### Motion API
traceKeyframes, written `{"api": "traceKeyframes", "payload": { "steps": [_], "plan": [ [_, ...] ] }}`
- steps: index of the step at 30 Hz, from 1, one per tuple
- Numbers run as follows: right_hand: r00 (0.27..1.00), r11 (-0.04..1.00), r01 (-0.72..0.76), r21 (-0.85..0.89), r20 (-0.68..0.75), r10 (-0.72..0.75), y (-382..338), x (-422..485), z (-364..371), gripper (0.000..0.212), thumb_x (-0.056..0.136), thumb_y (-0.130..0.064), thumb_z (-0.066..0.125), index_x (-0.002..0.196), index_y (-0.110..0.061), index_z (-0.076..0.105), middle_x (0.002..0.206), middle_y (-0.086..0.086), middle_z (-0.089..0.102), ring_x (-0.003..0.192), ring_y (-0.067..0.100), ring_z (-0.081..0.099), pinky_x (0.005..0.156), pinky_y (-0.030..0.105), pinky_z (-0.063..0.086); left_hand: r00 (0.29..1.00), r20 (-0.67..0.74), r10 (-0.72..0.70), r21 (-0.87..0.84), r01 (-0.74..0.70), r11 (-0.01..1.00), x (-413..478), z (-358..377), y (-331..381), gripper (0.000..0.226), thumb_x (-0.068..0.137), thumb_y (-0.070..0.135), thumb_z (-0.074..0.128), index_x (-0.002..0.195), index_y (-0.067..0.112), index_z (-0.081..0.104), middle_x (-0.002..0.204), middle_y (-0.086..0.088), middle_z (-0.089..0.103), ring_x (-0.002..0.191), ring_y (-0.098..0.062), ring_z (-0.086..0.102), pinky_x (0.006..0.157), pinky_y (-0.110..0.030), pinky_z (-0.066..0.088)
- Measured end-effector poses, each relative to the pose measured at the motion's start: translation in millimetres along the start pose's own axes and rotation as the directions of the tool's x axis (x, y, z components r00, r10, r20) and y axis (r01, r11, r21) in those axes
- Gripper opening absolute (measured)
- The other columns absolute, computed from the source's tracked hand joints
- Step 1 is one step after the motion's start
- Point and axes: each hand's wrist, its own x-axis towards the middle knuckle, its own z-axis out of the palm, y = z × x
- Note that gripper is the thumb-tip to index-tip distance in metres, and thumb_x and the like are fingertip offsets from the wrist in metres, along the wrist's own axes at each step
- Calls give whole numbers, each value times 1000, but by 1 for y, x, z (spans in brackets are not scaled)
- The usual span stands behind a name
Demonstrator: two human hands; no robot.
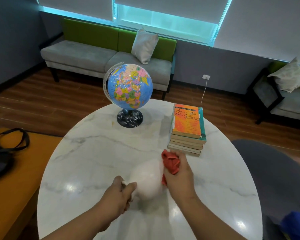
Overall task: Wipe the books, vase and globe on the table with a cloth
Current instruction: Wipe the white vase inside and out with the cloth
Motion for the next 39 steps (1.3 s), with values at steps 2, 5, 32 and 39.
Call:
{"api": "traceKeyframes", "payload": {
  "steps": [2,5,32,39],
  "plan": [
    [973,992,120,22,194,-122,-6,-22,11,57,79,-4,70,106,-52,55,108,-24,62,97,-2,62,82,24,54,992,23,-126,-153,128,980,-1,5,7,26,98,30,47,85,9,40,69,-9,50,47,-17,33,48,-24,27],
    [812,918,394,-41,483,-327,-7,-47,21,47,81,-25,67,122,-44,53,125,-38,47,121,-12,46,103,19,41,946,157,-284,-387,324,863,1,6,12,42,100,40,39,66,15,40,55,-3,37,43,-11,21,45,-19,13],
    [991,980,-101,171,107,84,-12,4,0,49,82,-6,68,100,-51,61,114,-17,50,103,5,56,92,38,53,968,-243,58,116,-31,993,3,-10,33,36,81,37,67,88,9,45,76,-10,58,56,-20,48,51,-26,36],
    [951,979,-79,190,309,16,-45,15,8,36,78,-4,73,100,-31,65,94,-9,72,86,4,67,75,21,53,859,-84,504,570,-374,732,1,3,58,34,71,40,73,89,31,46,76,11,58,69,-2,55,52,-13,36]
  ]
}}
